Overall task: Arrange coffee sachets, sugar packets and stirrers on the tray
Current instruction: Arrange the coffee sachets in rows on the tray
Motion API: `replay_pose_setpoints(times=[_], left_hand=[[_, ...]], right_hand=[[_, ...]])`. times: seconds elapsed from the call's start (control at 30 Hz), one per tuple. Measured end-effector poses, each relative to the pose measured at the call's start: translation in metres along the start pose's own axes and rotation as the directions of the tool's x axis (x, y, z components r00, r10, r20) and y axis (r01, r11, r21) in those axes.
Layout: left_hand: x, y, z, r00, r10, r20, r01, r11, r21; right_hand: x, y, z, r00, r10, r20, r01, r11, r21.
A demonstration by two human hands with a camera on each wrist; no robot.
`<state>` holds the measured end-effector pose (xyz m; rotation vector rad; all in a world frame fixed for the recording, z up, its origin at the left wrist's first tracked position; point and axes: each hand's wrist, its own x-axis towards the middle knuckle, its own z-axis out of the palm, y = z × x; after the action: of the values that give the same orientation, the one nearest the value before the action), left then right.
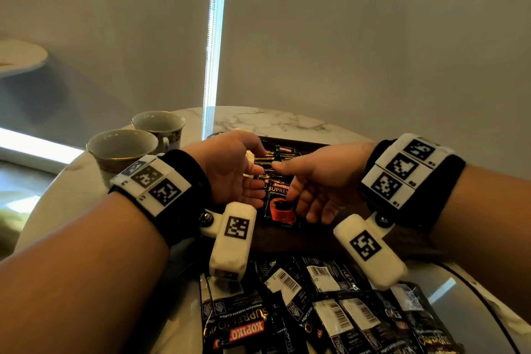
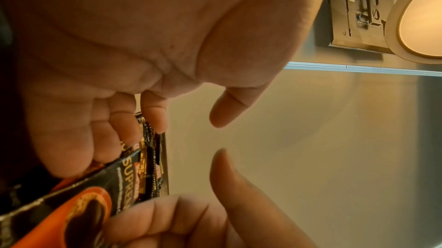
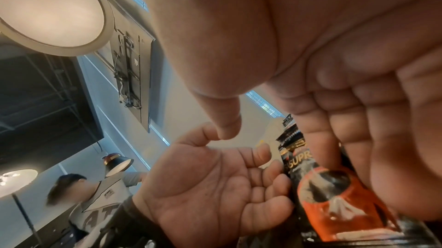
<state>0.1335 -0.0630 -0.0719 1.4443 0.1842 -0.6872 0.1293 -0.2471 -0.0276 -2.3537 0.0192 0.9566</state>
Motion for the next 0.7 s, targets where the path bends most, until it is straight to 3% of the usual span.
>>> replay_pose_setpoints(times=[0.7], left_hand=[[0.001, -0.002, 0.004, 1.000, 0.006, -0.015, -0.007, 0.999, -0.053]], right_hand=[[0.011, -0.015, 0.008, 0.994, -0.026, -0.110, 0.011, 0.992, -0.127]])
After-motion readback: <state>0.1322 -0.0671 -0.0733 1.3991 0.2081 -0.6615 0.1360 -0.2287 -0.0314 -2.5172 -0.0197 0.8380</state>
